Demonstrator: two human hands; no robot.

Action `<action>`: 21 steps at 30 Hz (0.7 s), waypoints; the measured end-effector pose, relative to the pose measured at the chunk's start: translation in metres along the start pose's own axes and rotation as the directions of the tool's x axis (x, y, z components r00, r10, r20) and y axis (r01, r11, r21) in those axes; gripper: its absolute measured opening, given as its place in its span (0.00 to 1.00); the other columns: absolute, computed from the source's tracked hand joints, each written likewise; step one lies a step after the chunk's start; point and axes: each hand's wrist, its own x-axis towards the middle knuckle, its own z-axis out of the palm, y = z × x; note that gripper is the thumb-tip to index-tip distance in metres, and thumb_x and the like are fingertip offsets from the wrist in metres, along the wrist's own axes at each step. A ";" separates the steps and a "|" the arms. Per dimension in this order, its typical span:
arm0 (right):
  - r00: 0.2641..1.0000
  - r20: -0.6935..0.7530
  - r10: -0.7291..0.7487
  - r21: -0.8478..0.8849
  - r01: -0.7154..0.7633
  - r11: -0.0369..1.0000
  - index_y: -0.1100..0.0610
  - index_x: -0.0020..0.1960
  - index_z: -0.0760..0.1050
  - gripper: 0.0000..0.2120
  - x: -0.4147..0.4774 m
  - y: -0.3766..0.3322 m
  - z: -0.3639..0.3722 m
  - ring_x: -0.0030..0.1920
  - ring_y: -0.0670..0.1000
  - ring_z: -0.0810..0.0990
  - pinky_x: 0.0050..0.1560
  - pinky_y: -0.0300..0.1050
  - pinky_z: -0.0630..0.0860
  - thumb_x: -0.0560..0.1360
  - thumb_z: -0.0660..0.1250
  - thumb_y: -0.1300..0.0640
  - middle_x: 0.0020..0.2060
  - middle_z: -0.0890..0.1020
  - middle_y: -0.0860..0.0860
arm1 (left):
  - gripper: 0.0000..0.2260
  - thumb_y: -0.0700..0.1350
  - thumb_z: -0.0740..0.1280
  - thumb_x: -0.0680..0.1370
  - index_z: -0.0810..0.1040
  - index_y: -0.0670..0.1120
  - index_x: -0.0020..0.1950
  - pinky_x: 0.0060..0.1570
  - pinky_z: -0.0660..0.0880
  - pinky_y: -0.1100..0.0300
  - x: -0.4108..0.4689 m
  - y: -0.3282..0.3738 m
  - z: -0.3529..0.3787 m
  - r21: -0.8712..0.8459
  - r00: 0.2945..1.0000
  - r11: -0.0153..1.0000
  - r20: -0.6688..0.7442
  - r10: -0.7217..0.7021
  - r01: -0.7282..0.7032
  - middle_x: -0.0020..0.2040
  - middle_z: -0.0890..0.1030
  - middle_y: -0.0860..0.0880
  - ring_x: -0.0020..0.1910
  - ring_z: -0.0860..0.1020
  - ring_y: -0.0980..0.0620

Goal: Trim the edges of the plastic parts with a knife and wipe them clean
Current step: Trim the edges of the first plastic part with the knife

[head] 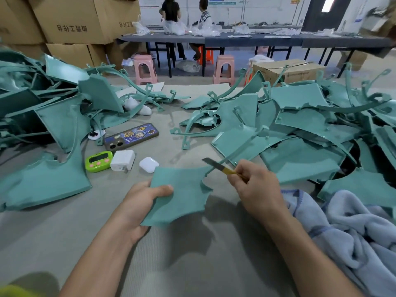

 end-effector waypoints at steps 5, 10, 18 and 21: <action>0.917 -0.375 0.140 0.002 -0.150 0.989 0.50 0.36 0.65 0.18 0.005 0.009 -0.013 0.27 0.42 0.67 0.32 0.47 0.60 0.78 0.70 0.52 0.24 0.70 0.44 | 0.07 0.33 0.67 0.77 0.82 0.38 0.52 0.28 0.79 0.56 0.001 -0.002 0.003 0.048 1.000 0.999 -0.013 0.019 -0.019 0.46 0.86 0.37 0.36 0.86 0.42; 0.998 0.024 -0.060 -0.045 0.061 0.997 0.49 0.36 0.68 0.15 -0.006 0.000 0.001 0.29 0.45 0.72 0.28 0.43 0.66 0.77 0.71 0.51 0.26 0.74 0.47 | 0.07 0.33 0.67 0.77 0.82 0.37 0.53 0.26 0.78 0.57 0.001 0.000 0.001 0.029 1.000 1.000 -0.030 0.007 -0.006 0.45 0.86 0.37 0.34 0.85 0.43; 0.980 -0.192 -0.057 0.040 0.066 0.997 0.49 0.37 0.68 0.15 -0.007 -0.001 -0.012 0.29 0.41 0.74 0.26 0.33 0.65 0.78 0.72 0.54 0.25 0.72 0.44 | 0.07 0.33 0.67 0.77 0.83 0.37 0.52 0.25 0.78 0.56 0.001 0.000 0.001 0.042 1.000 0.999 -0.018 -0.011 0.011 0.45 0.86 0.37 0.34 0.85 0.42; 0.999 -0.027 -0.034 -0.070 0.032 0.997 0.51 0.38 0.69 0.14 -0.005 -0.002 -0.004 0.29 0.44 0.71 0.30 0.43 0.66 0.78 0.71 0.52 0.27 0.74 0.45 | 0.06 0.34 0.67 0.77 0.83 0.37 0.51 0.24 0.77 0.55 0.001 0.001 -0.003 0.039 1.000 0.999 -0.021 -0.021 0.022 0.43 0.86 0.37 0.32 0.85 0.42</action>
